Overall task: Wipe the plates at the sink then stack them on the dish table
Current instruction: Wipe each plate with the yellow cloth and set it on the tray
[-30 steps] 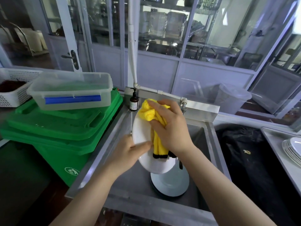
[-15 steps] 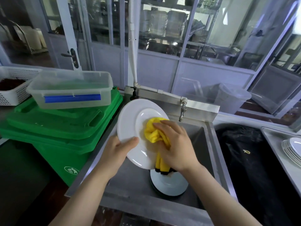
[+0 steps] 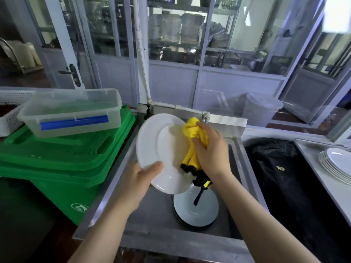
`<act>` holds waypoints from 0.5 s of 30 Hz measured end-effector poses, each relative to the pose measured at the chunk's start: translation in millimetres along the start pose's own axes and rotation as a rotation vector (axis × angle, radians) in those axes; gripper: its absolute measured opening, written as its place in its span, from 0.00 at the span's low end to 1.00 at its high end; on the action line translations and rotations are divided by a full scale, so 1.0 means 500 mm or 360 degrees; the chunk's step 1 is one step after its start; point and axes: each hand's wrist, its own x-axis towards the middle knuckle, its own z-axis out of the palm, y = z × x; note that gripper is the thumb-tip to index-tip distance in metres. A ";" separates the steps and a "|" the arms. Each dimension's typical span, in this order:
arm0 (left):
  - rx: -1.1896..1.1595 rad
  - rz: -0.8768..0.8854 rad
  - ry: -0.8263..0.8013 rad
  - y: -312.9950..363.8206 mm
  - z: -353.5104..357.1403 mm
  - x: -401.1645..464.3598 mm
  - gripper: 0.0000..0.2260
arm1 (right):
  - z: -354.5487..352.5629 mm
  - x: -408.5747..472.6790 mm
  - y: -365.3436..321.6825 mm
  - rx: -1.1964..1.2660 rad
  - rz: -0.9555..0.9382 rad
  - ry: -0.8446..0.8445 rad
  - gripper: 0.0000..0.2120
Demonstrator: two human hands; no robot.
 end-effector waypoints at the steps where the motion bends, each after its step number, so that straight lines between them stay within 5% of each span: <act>1: -0.0152 -0.0018 0.0028 0.002 -0.001 0.000 0.20 | -0.009 0.004 0.016 0.0044 0.0169 0.0073 0.16; 5: -0.0678 -0.0040 0.0087 0.021 -0.009 0.011 0.14 | -0.038 0.005 0.056 0.0520 0.0780 0.0162 0.06; 9: -0.0953 -0.0046 -0.0019 0.036 -0.007 0.013 0.14 | -0.034 -0.016 0.061 0.1538 0.1263 -0.0167 0.06; 11: -0.1037 -0.0049 -0.0087 0.032 -0.005 0.012 0.15 | -0.034 -0.015 0.063 0.1750 0.1192 -0.0418 0.12; 15: -0.1179 -0.0105 -0.0118 0.014 0.000 0.013 0.15 | -0.040 -0.004 0.060 0.1828 0.0938 -0.0654 0.06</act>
